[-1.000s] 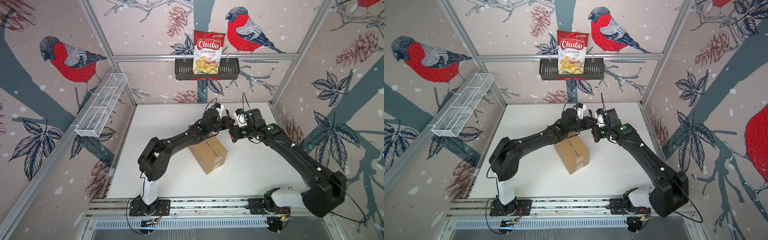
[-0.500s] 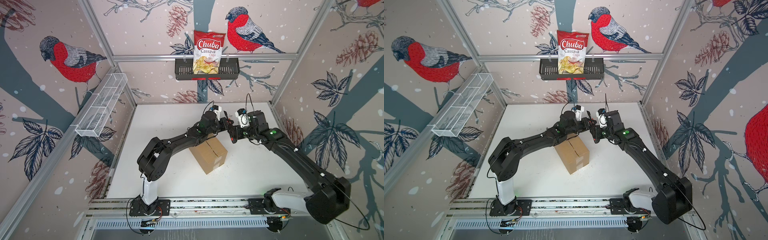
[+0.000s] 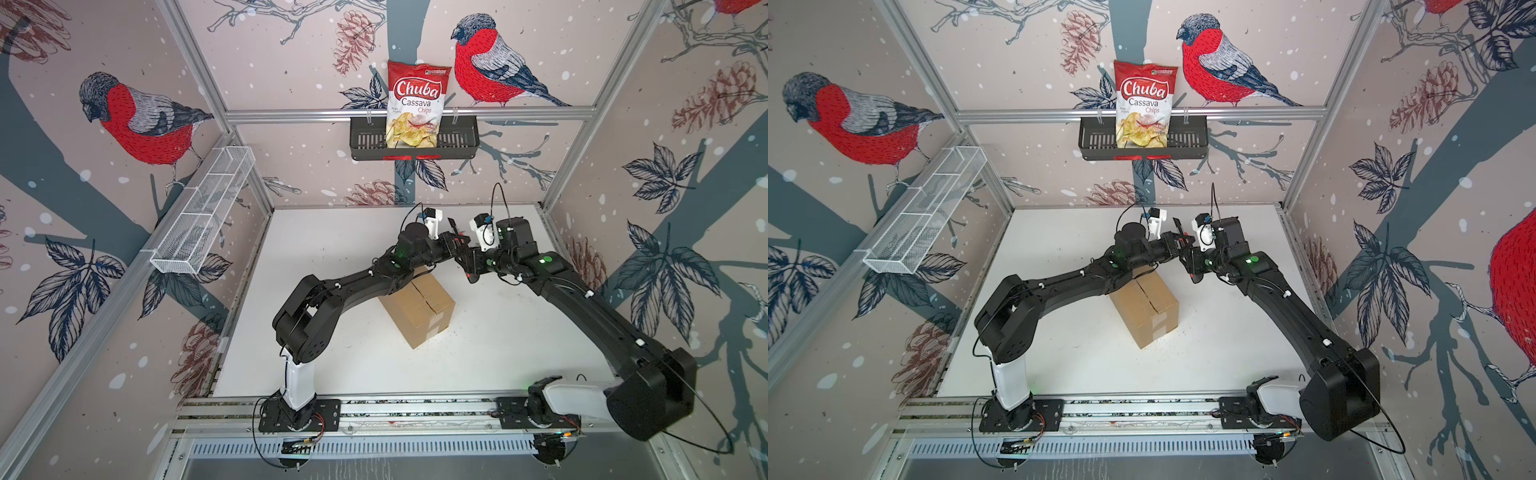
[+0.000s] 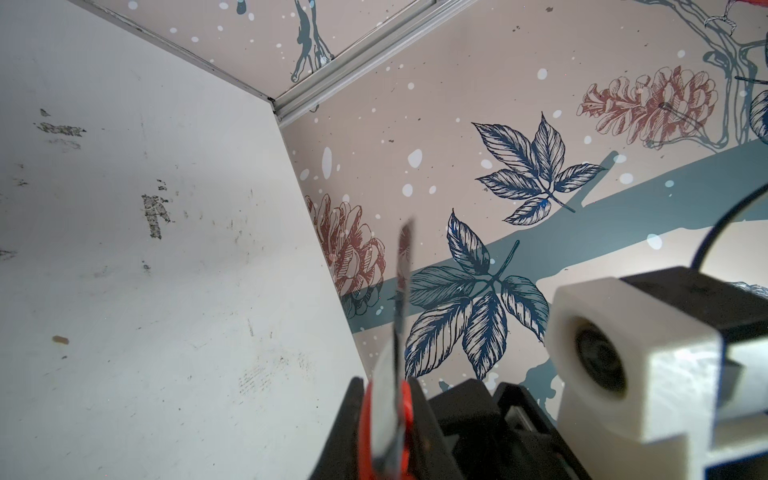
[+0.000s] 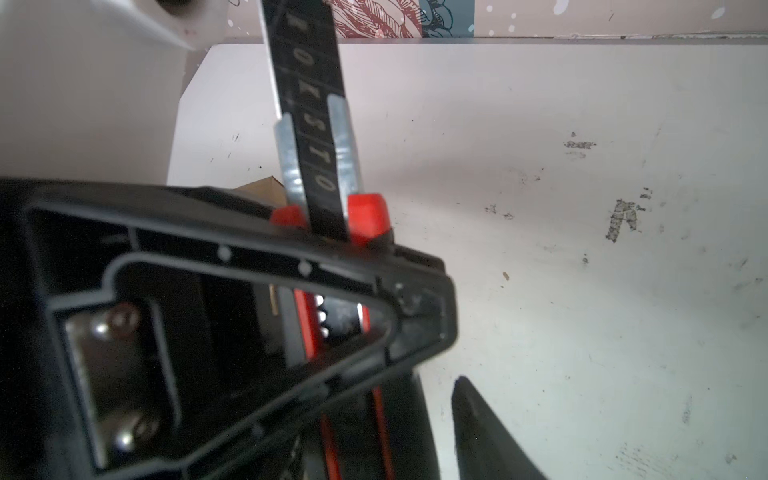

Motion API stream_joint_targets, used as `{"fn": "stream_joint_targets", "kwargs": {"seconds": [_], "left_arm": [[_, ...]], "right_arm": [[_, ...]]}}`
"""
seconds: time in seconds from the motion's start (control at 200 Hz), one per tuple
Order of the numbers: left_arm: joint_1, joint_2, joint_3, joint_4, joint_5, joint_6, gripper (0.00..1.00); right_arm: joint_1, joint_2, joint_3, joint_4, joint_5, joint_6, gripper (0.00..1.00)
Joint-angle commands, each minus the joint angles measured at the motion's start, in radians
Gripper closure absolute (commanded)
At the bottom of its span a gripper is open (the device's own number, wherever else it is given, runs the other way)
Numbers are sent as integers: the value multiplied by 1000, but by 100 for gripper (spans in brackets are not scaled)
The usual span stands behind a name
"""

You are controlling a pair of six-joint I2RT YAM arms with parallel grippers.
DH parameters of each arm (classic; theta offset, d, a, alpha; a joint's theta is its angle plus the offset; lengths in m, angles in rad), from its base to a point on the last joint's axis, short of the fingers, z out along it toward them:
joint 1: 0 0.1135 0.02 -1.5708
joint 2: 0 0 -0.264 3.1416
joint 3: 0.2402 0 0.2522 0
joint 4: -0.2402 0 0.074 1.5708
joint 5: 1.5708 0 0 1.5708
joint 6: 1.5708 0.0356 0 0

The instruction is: Unpack the express box

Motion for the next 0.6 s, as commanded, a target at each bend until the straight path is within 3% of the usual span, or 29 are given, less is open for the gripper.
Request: {"fn": "stream_joint_targets", "kwargs": {"seconds": [0.0, 0.14, 0.415, 0.595], "left_arm": [[-1, -5, -9, 77, 44, -19, 100], [-1, -5, -10, 76, 44, -17, 100], [-1, -4, -21, 66, 40, -11, 100], [-1, -18, -40, 58, 20, 2, 74]], "right_arm": [[-1, 15, 21, 41, -25, -14, 51], [-2, 30, 36, 44, -35, -16, 57], [-2, 33, 52, 24, -46, -17, 86], [2, 34, 63, -32, -37, 0, 93]]}}
